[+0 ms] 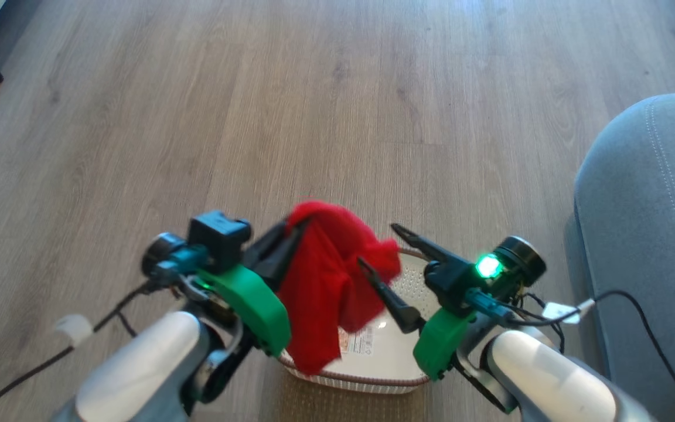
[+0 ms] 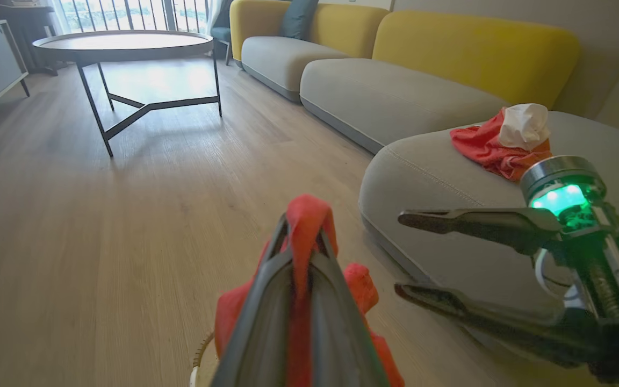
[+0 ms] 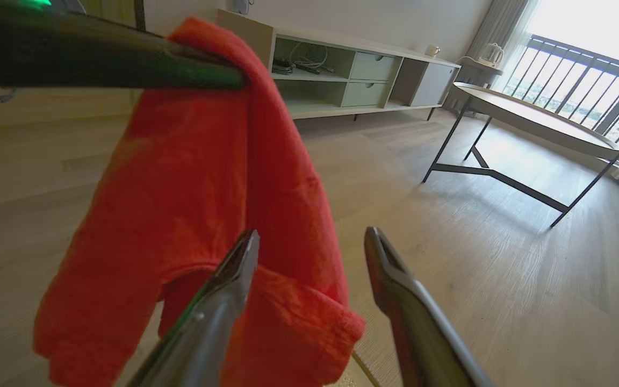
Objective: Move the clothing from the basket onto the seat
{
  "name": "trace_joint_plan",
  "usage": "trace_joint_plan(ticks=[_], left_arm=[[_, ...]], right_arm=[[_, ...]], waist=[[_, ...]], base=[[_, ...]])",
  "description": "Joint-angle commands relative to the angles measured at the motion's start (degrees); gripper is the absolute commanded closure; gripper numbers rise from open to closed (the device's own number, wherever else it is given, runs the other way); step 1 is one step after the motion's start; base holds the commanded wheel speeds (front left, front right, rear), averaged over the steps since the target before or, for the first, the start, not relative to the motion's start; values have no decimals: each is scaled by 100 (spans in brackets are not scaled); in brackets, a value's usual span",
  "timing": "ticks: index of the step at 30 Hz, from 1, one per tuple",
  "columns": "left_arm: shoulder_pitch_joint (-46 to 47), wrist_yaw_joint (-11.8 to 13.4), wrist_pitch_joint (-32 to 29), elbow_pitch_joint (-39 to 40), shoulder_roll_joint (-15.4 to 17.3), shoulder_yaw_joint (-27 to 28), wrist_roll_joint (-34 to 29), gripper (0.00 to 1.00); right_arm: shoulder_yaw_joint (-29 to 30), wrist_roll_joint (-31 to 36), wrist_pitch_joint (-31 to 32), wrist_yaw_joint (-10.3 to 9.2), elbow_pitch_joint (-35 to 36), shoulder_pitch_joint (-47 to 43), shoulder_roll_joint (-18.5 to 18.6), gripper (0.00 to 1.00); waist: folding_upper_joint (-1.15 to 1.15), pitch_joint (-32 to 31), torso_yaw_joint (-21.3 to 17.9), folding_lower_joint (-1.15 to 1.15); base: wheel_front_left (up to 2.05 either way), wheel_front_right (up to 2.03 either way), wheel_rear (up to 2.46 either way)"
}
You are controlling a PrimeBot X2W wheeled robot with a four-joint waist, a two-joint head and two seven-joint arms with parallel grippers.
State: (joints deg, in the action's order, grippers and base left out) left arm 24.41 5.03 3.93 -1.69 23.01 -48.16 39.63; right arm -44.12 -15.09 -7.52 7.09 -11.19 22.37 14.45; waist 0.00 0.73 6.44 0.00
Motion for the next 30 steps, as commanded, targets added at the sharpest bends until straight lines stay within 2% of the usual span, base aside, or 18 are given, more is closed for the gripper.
trace_joint_plan(ticks=[1,6,13,29,30], left_arm=[[379,-20,1,131,72,228,-50,100],[433,-271,-18,89,-52,-112,-185,100],[475,-571,23,221,-130,-439,-308,100],[464,-744,31,462,-227,-578,-134,100],[465,-757,41,472,-238,-583,-119,100]], right_arm=[[-54,-64,36,40,169,193,38,0],[-636,-417,88,40,226,552,199,0],[-1024,-753,111,40,214,751,314,0],[-1244,-1139,90,40,28,819,372,0],[-1256,-1160,75,40,32,824,367,7]], waist=[[0,-8,-4,0],[0,-39,-29,0],[0,-84,-47,0],[0,6,-79,0],[0,15,-83,0]], base=[[0,0,0],[0,0,0],[0,0,0],[0,0,0],[0,0,0]])
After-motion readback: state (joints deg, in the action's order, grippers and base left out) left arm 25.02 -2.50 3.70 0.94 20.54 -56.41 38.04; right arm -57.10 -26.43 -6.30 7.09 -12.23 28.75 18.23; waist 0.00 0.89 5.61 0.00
